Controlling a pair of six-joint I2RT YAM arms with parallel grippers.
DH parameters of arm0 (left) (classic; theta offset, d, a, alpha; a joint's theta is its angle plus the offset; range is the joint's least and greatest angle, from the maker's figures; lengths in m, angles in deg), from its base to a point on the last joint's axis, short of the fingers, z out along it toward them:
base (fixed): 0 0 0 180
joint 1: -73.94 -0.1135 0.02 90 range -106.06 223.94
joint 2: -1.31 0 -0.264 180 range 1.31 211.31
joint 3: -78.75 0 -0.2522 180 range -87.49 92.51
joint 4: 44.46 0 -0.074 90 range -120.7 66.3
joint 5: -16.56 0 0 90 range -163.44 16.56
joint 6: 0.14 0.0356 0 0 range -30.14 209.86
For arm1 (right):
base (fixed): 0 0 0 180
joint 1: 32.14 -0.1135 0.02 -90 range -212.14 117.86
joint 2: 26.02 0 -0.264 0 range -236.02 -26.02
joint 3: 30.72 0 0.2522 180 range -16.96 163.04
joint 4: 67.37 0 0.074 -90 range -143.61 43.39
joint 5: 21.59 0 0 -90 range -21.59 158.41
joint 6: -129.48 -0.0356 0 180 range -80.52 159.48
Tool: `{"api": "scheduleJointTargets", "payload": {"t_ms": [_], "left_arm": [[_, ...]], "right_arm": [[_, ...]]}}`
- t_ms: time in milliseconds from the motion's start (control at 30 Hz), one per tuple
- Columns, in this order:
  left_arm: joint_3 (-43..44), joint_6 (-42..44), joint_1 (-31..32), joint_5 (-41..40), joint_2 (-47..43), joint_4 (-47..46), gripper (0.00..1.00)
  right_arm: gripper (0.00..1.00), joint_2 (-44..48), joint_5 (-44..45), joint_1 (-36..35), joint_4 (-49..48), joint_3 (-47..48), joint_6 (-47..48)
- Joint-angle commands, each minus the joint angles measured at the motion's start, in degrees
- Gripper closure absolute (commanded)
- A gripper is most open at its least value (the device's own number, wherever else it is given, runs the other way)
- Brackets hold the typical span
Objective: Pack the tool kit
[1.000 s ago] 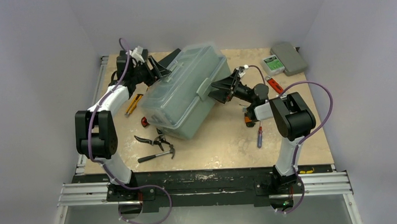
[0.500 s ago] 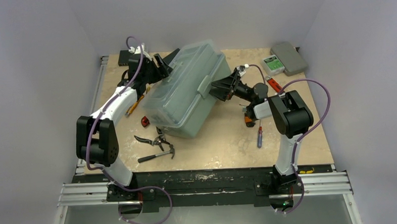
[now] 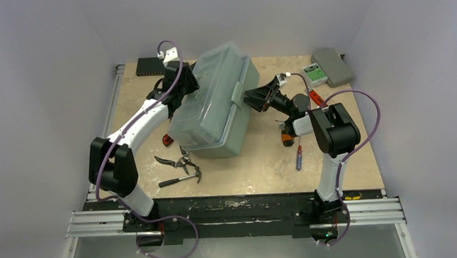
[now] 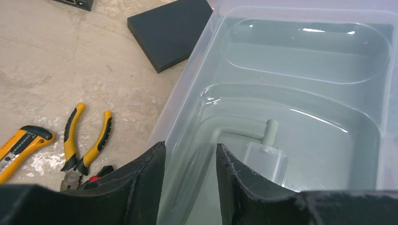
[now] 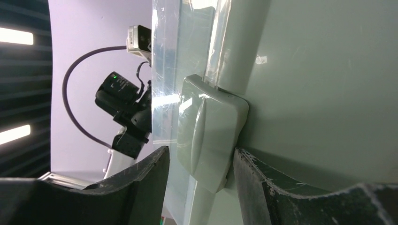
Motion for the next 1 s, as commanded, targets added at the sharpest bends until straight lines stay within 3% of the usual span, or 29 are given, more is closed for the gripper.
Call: {"api": "scheduleJointTargets", "payload": {"t_ms": [0,133,467,733,967], "left_arm": [[-2.0,1.1,10.9,13.9,6.0,18.6,0.57],[0.5,1.6,13.4,10.1,6.6,20.9,0.57],[5.8,1.7,17.8,8.1,10.9,23.7,0.57],[4.1,0.6,17.6,14.2,13.0,20.4,0.56],[4.5,0.6,17.7,13.5,14.2,21.2,0.56]], "right_arm": [[0.51,0.5,2.8,-3.2,-3.8,3.3,0.9],[0.53,0.0,2.5,-3.2,-4.3,3.5,-0.1],[0.51,4.2,0.6,-3.2,15.9,4.6,10.4],[0.51,0.5,-0.2,-3.3,0.7,5.7,-0.8],[0.50,4.3,-0.9,-3.3,6.5,6.4,3.1]]}}
